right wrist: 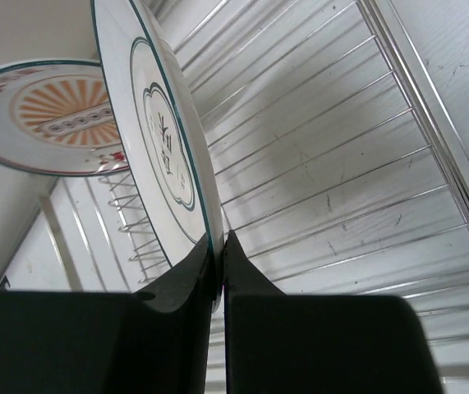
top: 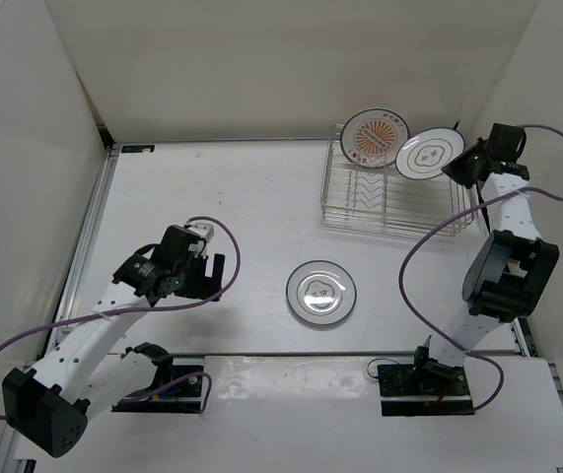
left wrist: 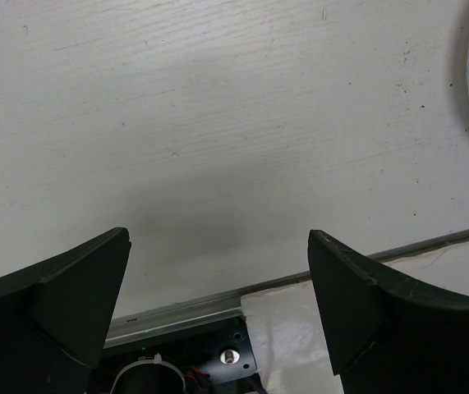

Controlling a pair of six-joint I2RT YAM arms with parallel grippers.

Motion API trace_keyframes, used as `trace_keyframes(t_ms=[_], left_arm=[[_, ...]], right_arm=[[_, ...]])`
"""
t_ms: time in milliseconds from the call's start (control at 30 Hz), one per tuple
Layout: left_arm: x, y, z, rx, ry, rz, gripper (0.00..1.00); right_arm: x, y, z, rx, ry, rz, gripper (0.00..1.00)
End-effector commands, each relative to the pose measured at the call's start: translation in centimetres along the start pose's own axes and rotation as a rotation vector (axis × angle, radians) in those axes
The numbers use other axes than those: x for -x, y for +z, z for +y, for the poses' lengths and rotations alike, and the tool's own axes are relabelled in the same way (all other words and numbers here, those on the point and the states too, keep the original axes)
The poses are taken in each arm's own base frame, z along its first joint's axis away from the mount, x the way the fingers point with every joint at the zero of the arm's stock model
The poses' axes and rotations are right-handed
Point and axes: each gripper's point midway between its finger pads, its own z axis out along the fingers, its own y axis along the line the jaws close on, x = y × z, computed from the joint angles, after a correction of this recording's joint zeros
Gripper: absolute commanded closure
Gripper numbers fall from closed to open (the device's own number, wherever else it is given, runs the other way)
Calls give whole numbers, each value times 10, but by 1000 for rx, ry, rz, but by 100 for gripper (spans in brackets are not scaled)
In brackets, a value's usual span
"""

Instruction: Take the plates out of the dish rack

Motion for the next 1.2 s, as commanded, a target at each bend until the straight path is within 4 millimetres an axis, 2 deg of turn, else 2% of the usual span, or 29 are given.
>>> trace_keyframes(t_ms=[0,100,200,233,267,300,333,367,433,533,567,633,667,700,767,800,867,900,967,1000,1067,1167], left_arm=[[8,-5,1,11,-6,-24,0],[7,-4,2,15,-5,-21,0],[7,-4,3,20,-4,-21,0],[7,-5,3,21,-4,-24,0],[8,-5,2,20,-8,-29,0],[9,-5,4,28,-8,-32,0],[8,-5,4,29,-8,-30,0],[8,-5,5,33,-6,-32,0],[8,-5,6,38,-9,-32,0],[8,-6,7,44,-7,-29,0],[9,-5,6,43,-8,-32,0],[8,-6,8,48,-7,-33,0],[8,-6,9,54,-6,-34,0],[9,-6,10,60,-6,-37,0],[9,-7,11,67,-9,-42,0],[9,-7,12,72,-9,-40,0],[12,-9,14,81,-12,-57,0],[11,-9,14,82,-11,-62,0],[11,-8,14,82,-11,-62,0],[11,-7,15,85,-9,-57,0],[9,-7,16,97,-8,-46,0],[9,-6,17,104,-7,-37,0]], right_arm=[[40,-54,39,97,-78,-149,100],[36,-70,40,106,-90,-158,100],[26,-93,56,196,-108,-143,100],[7,-97,67,269,-107,-66,100],[8,-115,80,332,-111,-81,100],[-4,-116,83,364,-109,-50,100],[-21,-127,98,469,-110,19,100],[-23,-148,109,524,-119,10,100],[-49,-167,124,630,-140,95,100],[-84,-212,139,750,-194,168,100],[-102,-211,131,757,-195,219,100],[-126,-232,129,790,-228,249,100],[-154,-219,110,759,-204,325,100],[-162,-230,107,779,-227,316,100],[-195,-222,87,750,-218,405,100],[-217,-214,66,717,-218,447,100],[-241,-212,56,718,-235,506,100],[-269,-208,40,702,-243,581,100],[-285,-204,30,687,-244,621,100],[-298,-199,18,664,-231,651,100],[-317,-197,11,677,-235,685,100],[-329,-191,4,645,-260,702,100]])
